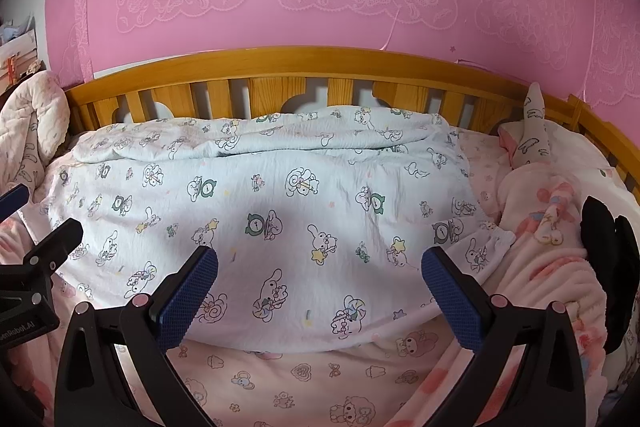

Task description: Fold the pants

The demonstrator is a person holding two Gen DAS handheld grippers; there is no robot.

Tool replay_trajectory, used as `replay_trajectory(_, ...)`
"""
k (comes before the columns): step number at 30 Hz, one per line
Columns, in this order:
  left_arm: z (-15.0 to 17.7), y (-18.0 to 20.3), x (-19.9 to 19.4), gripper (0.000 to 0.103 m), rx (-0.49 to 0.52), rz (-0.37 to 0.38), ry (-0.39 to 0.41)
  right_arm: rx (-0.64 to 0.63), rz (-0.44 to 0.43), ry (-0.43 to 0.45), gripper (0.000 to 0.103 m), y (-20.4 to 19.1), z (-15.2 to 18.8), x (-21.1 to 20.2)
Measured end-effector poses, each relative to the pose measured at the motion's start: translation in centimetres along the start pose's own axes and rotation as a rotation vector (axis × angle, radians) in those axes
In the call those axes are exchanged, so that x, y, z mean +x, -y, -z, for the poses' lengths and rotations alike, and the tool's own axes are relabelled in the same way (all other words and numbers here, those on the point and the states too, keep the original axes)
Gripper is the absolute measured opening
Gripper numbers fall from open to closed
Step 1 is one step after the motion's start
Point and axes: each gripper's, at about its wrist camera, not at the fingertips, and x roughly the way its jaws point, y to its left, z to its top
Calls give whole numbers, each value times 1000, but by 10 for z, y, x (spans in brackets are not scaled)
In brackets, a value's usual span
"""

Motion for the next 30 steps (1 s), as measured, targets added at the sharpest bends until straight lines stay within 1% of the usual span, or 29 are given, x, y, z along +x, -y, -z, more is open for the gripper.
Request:
replay_trajectory(13, -1, -2, 2, 103, -20, 11, -14, -2, 0, -2, 103, 0, 0, 0)
replay_trajectory(17, -1, -6, 1, 103, -50, 29, -9, -3, 2, -1, 103, -1, 0, 0)
replay_trajectory(27, 1, -10, 6, 103, -84, 16, -41, -17, 9, 5, 103, -3, 3, 0)
replay_trajectory(30, 1, -12, 6, 103, -97, 28, -48, -35, 5, 4, 103, -7, 5, 0)
